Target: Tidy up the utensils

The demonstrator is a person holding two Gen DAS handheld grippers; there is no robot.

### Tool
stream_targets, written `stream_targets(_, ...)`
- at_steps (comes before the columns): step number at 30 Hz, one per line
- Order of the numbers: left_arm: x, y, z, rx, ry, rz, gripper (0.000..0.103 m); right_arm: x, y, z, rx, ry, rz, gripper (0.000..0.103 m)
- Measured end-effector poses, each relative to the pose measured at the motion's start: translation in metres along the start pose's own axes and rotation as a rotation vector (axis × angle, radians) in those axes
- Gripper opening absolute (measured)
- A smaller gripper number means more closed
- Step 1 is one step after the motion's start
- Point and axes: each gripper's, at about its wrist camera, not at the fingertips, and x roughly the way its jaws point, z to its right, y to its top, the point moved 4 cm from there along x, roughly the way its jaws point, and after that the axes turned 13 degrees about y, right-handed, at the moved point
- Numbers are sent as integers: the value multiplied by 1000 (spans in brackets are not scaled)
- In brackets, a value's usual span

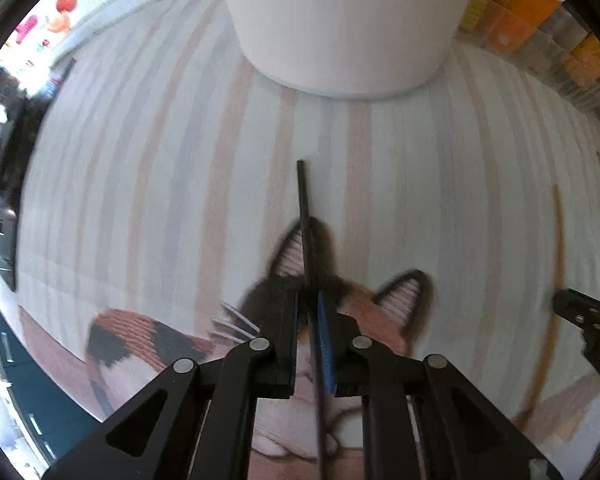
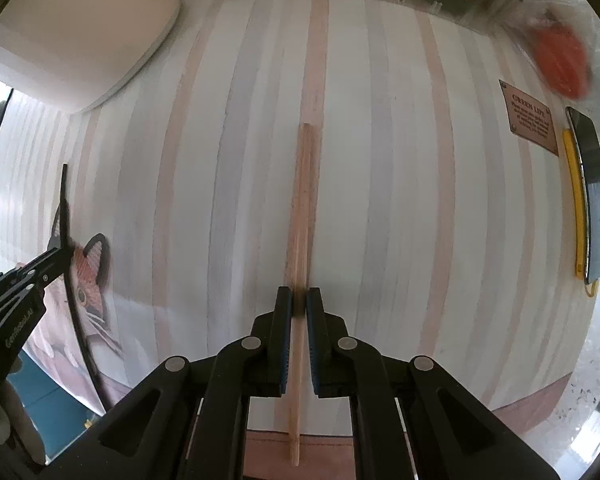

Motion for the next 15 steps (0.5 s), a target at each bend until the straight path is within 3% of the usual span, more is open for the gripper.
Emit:
stream_targets(4,15,3,6,6,27,3,11,0,7,0,17,-18,-2,9)
stream_targets(8,20,5,16,20,38,11,4,4,2,-5,7,-59,43,8)
stream_targets(15,21,7,16,-11,48,24,3,6,-3,-12,36,-67,109,7)
